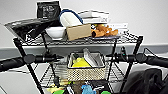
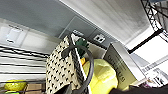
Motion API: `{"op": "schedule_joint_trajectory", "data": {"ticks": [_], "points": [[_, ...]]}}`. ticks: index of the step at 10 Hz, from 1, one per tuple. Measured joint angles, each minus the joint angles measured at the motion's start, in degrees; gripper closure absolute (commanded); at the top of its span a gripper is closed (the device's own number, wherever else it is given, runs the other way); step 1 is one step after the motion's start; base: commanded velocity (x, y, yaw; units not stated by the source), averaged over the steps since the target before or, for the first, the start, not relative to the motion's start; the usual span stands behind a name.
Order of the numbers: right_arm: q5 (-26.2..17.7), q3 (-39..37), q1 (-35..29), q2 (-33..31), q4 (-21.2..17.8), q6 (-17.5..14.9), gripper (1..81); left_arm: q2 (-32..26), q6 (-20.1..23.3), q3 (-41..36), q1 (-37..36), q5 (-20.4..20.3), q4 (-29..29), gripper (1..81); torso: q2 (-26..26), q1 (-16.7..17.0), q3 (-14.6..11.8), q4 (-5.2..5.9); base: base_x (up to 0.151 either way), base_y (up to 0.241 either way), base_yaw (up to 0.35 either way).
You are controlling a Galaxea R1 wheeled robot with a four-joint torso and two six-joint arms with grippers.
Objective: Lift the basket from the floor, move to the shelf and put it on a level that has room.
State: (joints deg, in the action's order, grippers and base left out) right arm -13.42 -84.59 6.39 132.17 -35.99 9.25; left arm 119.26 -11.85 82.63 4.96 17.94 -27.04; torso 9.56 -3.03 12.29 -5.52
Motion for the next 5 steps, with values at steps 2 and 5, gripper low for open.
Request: {"op": "schedule_joint_trajectory", "data": {"ticks": [2, 5], "points": [[2.1, 5.2, 1.1, -3.1, 0.0, 0.1, 1.0, -2.4, 0.0, -4.2, 1.3, -0.8, 0.1, 1.0, 0.0, 0.0, 0.0, 0.0, 0.0, 0.0, 0.0], [5.0, 13.0, 3.6, -10.5, 0.0, 0.1, 1.0, -6.9, 0.0, -9.6, 7.9, -2.6, 1.2, 1.0, 0.0, 0.0, 0.0, 0.0, 0.0, 0.0, 0.0]]}}
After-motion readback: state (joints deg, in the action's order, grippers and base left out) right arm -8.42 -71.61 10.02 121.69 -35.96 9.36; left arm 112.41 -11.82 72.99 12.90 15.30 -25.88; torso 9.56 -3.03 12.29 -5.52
